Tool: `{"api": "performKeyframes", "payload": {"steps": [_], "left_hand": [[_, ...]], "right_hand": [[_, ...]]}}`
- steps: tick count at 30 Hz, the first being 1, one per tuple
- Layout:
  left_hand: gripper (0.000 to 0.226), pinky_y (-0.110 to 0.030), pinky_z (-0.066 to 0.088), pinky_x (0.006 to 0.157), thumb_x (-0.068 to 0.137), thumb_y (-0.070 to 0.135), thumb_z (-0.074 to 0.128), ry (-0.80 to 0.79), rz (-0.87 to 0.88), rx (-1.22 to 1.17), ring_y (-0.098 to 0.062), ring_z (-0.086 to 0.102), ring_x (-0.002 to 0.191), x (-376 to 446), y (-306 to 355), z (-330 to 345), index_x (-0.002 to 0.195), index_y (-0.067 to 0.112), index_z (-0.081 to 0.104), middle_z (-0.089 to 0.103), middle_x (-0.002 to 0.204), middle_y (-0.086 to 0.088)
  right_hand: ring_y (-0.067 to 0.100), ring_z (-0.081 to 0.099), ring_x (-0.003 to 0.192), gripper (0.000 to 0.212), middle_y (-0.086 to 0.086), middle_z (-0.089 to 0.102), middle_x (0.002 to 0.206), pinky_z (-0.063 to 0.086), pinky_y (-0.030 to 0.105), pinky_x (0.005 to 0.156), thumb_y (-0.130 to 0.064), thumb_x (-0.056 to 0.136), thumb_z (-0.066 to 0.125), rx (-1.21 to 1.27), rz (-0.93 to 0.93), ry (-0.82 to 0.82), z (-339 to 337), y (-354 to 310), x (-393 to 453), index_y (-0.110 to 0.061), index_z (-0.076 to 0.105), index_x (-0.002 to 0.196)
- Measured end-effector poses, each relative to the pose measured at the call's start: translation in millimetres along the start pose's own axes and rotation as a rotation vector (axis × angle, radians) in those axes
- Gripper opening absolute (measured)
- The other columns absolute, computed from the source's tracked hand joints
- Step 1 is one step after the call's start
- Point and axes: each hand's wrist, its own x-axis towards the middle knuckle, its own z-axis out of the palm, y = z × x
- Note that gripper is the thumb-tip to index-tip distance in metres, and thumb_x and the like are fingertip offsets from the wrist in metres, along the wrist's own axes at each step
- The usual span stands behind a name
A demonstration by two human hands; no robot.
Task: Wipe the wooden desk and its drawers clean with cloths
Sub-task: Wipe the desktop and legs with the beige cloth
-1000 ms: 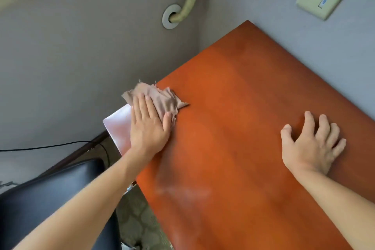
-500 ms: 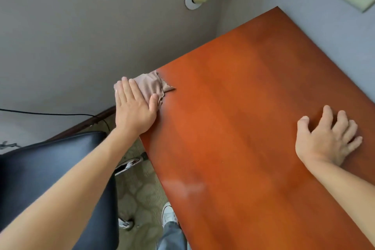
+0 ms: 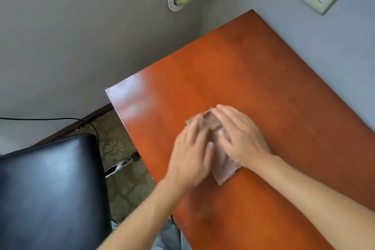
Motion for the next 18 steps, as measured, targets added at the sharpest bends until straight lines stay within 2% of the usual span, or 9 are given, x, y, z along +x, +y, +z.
{"api": "performKeyframes", "payload": {"steps": [3,7,8,11,14,16,18], "left_hand": [[0.049,-0.050,0.030,0.119,0.103,0.033,0.039,0.131,-0.142,0.138,-0.037,0.033,0.150,35.8,-79.3,-42.4,0.143,0.006,0.049,0.034,0.164,-0.017],[0.064,-0.058,0.027,0.117,0.102,0.050,0.028,0.043,-0.326,0.352,-0.038,0.026,0.149,73.9,-157.8,-69.6,0.148,0.008,0.035,0.031,0.163,-0.014],[0.068,-0.058,0.025,0.118,0.102,0.053,0.026,0.035,-0.341,0.374,-0.039,0.021,0.152,75.9,-164.4,-68.6,0.154,0.008,0.030,0.026,0.166,-0.014],[0.074,-0.057,0.020,0.121,0.103,0.055,0.023,0.061,-0.350,0.405,-0.036,0.014,0.156,73.6,-167.2,-58.9,0.161,0.009,0.022,0.020,0.170,-0.013],[0.074,-0.056,0.020,0.122,0.103,0.055,0.024,0.099,-0.344,0.395,-0.033,0.013,0.157,73.0,-168.9,-59.0,0.162,0.011,0.023,0.020,0.171,-0.010],[0.070,-0.054,0.017,0.124,0.103,0.052,0.026,0.131,-0.334,0.374,-0.031,0.013,0.158,73.9,-171.6,-60.1,0.161,0.012,0.026,0.022,0.171,-0.008],[0.064,-0.050,0.013,0.127,0.103,0.042,0.029,0.181,-0.330,0.288,-0.026,0.014,0.159,71.0,-172.3,-59.3,0.161,0.015,0.032,0.024,0.171,-0.004]], "right_hand": [[0.022,0.012,0.158,0.066,0.004,0.022,0.169,0.015,0.046,0.127,-0.044,0.103,0.039,-0.179,-0.046,-0.182,33.9,-33.8,-16.2,-0.015,0.027,0.161],[0.027,0.007,0.158,0.071,0.009,0.013,0.170,0.012,0.048,0.127,-0.052,0.106,0.025,-0.312,-0.044,-0.251,49.4,-18.9,5.4,-0.009,0.018,0.162],[0.029,0.010,0.158,0.072,0.012,0.016,0.169,0.012,0.047,0.127,-0.051,0.105,0.023,-0.337,-0.005,-0.244,48.1,-6.5,23.0,-0.007,0.020,0.161],[0.034,0.017,0.156,0.077,0.020,0.022,0.166,0.012,0.048,0.127,-0.051,0.101,0.017,-0.400,0.266,-0.155,39.8,44.4,90.7,-0.001,0.025,0.159],[0.033,0.001,0.158,0.077,0.020,0.006,0.169,0.005,0.048,0.128,-0.050,0.102,0.014,-0.363,0.528,-0.148,32.7,61.1,167.9,-0.001,0.011,0.161],[0.033,-0.004,0.157,0.073,0.018,0.001,0.170,0.002,0.048,0.128,-0.046,0.104,0.019,-0.344,0.440,-0.124,42.8,33.5,207.8,-0.004,0.004,0.162],[0.033,0.002,0.157,0.070,0.016,0.008,0.170,0.004,0.049,0.127,-0.043,0.104,0.027,-0.313,0.171,-0.136,63.8,-16.2,221.4,-0.010,0.009,0.163]]}}
